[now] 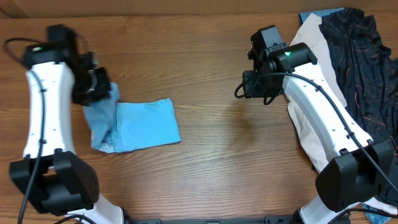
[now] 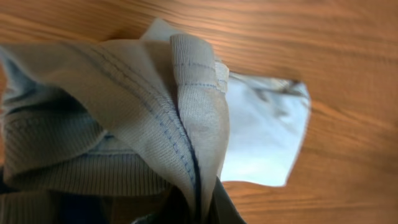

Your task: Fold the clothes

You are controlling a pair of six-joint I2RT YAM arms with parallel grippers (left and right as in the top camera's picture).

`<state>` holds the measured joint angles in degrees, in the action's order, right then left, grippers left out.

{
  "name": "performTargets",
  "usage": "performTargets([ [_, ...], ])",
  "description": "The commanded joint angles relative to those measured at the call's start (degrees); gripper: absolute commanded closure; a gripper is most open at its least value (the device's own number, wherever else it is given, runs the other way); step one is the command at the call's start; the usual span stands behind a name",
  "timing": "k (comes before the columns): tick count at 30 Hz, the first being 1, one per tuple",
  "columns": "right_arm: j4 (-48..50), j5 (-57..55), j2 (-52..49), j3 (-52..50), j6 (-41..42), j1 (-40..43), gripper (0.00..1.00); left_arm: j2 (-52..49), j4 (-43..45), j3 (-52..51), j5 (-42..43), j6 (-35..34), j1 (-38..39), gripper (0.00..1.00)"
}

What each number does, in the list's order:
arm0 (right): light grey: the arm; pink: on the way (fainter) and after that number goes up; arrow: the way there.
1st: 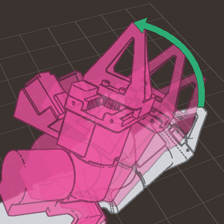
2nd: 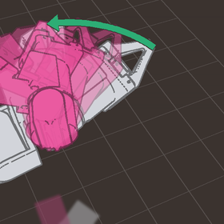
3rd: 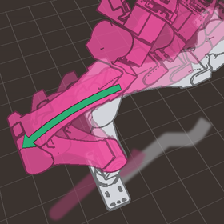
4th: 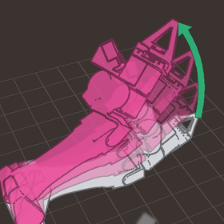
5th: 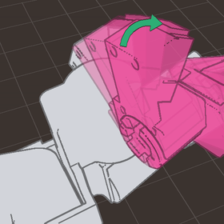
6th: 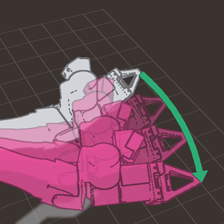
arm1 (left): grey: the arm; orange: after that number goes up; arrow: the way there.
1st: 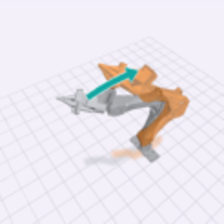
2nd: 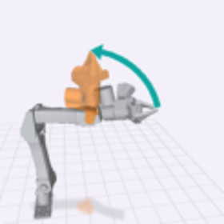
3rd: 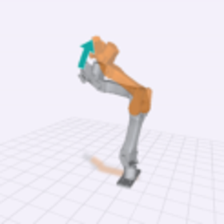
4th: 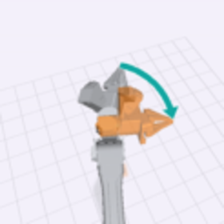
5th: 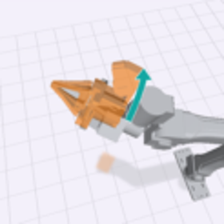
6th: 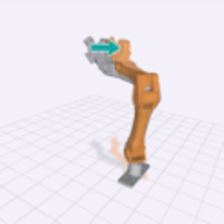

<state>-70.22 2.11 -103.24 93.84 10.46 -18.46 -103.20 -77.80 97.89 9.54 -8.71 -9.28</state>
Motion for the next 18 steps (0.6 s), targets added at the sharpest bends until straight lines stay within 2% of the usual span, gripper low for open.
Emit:
performTargets([
  [1,0.0,-0.4,2.1,0.7,0.0,0.2,0.56,-0.2,-0.4,1.3,-5.0,-3.8,4.4,0.96],
  [9,-0.7,-0.4,2.1,0.7,-0.2,0.2,0.56,-0.2,-1.6,0.5,-7.1,-8.7,10.9,0.96],
  [18,-1.1,-0.4,2.1,0.7,-0.9,0.2,0.56,-0.2,-3.1,-0.7,-6.7,-9.8,13.1,0.96],
])
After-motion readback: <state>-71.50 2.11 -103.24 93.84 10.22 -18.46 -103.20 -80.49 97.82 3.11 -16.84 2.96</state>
